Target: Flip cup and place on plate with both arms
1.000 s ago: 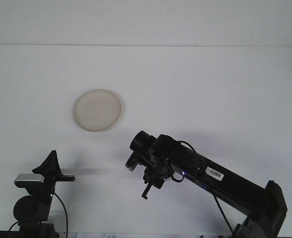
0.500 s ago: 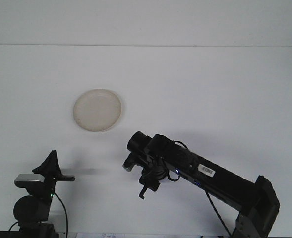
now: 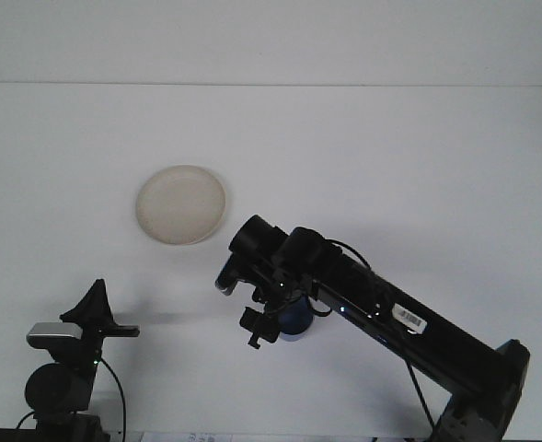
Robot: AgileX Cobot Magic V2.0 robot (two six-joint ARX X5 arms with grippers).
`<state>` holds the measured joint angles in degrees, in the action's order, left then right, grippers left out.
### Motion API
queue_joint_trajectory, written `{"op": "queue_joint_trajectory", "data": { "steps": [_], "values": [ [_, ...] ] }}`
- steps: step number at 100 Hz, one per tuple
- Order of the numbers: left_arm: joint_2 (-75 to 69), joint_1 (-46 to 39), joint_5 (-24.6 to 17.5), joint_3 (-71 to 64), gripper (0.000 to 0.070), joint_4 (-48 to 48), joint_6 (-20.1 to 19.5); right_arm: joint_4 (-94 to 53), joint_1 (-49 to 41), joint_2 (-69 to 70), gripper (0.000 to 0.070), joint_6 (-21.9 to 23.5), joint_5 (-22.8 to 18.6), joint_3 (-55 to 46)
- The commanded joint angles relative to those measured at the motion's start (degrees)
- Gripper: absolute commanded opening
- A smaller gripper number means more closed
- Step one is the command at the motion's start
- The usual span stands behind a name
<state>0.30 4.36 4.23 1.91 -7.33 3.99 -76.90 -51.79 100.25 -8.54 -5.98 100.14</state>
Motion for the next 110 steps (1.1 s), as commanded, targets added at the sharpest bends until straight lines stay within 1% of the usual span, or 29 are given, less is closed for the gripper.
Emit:
{"op": "queue_joint_trajectory", "data": {
  "steps": [1,11,19,36,50,65,80,96,106,108,110],
  "values": [
    [-0.11,0.0,-0.17,-1.11,0.0015,-0.9,0.31,-1.6,0.24,-1.33,0.0438,-1.57,1.95,1.86],
    [-0.11,0.0,-0.15,-1.11,0.0015,-0.9,0.33,-1.6,3.41,-4.37,0.0438,-1.73,2.62,1.86],
    [-0.11,0.0,-0.17,-1.11,0.0015,-0.9,0.33,-1.6,7.52,-7.06,0.0438,-0.96,2.69,1.84],
    [-0.11,0.0,-0.17,-1.11,0.0015,-0.87,0.33,-0.7,18.34,-13.25,0.0438,0.07,3.04,1.38],
    [-0.11,0.0,-0.17,-1.11,0.0015,-0.9,0.33,5.07,28.24,-20.28,0.0438,2.23,3.04,-2.69],
    [-0.11,0.0,-0.17,-1.11,0.0015,-0.9,0.31,12.0,38.23,-29.81,0.0438,4.55,3.23,-11.3],
    [-0.11,0.0,-0.17,-1.11,0.0015,-0.9,0.33,21.92,45.42,-41.38,0.0438,6.97,3.5,-23.96],
    [-0.11,0.0,-0.17,-1.11,0.0015,-0.9,0.33,29.44,48.83,-52.7,0.0437,10.25,3.45,-36.26],
    [-0.11,0.0,-0.17,-1.11,0.0015,-0.92,0.33,31.39,48.87,-58.16,0.0435,10.82,3.48,-41.75],
    [-0.11,0.0,-0.17,-1.11,0.0015,-0.92,0.33,31.63,48.87,-59.08,0.0425,10.97,3.58,-42.64],
    [-0.11,0.0,-0.15,-1.11,0.0015,-0.9,0.33,31.85,48.87,-59.91,0.04,11.3,3.82,-43.43]
  ]
}}
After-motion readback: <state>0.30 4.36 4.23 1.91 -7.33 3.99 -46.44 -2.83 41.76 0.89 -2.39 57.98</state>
